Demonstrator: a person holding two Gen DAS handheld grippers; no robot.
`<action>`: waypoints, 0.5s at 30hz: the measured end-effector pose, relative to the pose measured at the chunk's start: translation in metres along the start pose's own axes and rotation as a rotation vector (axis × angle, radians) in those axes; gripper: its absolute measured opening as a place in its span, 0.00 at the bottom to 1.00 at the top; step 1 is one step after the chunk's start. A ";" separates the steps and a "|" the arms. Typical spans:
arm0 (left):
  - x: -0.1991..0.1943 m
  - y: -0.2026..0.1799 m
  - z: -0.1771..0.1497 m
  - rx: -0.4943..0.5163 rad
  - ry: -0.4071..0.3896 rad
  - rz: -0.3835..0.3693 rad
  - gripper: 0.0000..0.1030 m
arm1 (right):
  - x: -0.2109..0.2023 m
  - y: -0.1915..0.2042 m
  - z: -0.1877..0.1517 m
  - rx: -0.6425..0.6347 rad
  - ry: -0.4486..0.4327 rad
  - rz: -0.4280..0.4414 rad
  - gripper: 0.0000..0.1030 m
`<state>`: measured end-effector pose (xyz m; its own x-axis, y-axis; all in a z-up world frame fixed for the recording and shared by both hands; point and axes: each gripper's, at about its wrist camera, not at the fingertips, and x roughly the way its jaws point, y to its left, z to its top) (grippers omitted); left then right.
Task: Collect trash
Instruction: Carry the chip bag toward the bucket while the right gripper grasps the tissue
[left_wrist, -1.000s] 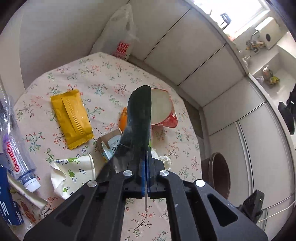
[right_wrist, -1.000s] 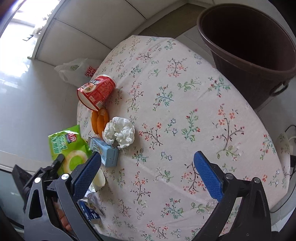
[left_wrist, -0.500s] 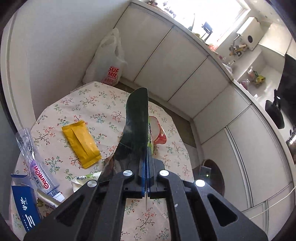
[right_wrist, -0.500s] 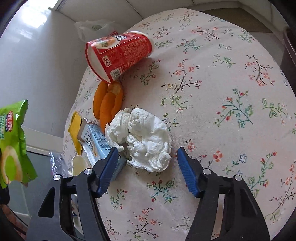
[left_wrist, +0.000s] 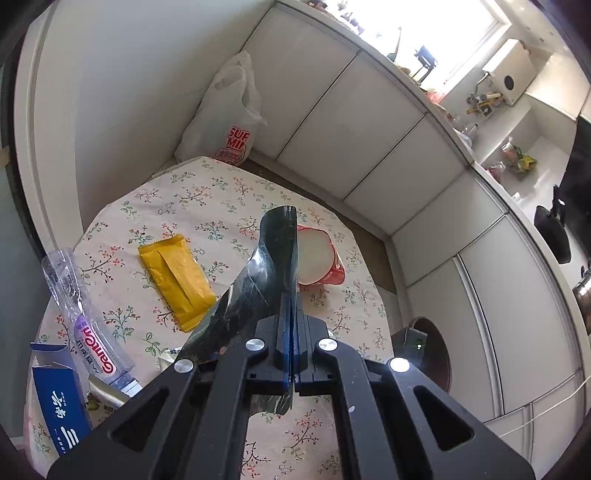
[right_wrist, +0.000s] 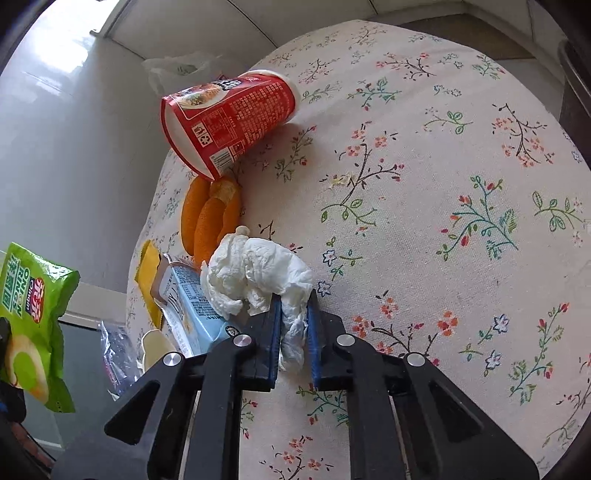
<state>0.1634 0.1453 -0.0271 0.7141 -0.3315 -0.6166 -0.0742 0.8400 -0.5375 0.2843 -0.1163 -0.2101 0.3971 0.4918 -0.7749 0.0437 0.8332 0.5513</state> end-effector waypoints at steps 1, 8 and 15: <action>0.000 -0.001 0.000 0.003 0.000 0.000 0.00 | -0.003 0.002 -0.001 -0.005 -0.009 -0.003 0.11; 0.001 -0.007 -0.002 0.011 -0.001 -0.015 0.00 | -0.045 0.007 -0.001 -0.042 -0.090 -0.017 0.11; 0.012 -0.021 -0.006 0.017 0.011 -0.040 0.00 | -0.112 -0.012 0.006 -0.027 -0.235 -0.050 0.12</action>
<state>0.1689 0.1212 -0.0264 0.7083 -0.3698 -0.6013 -0.0339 0.8330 -0.5522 0.2444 -0.1832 -0.1281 0.5977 0.3796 -0.7062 0.0459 0.8631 0.5029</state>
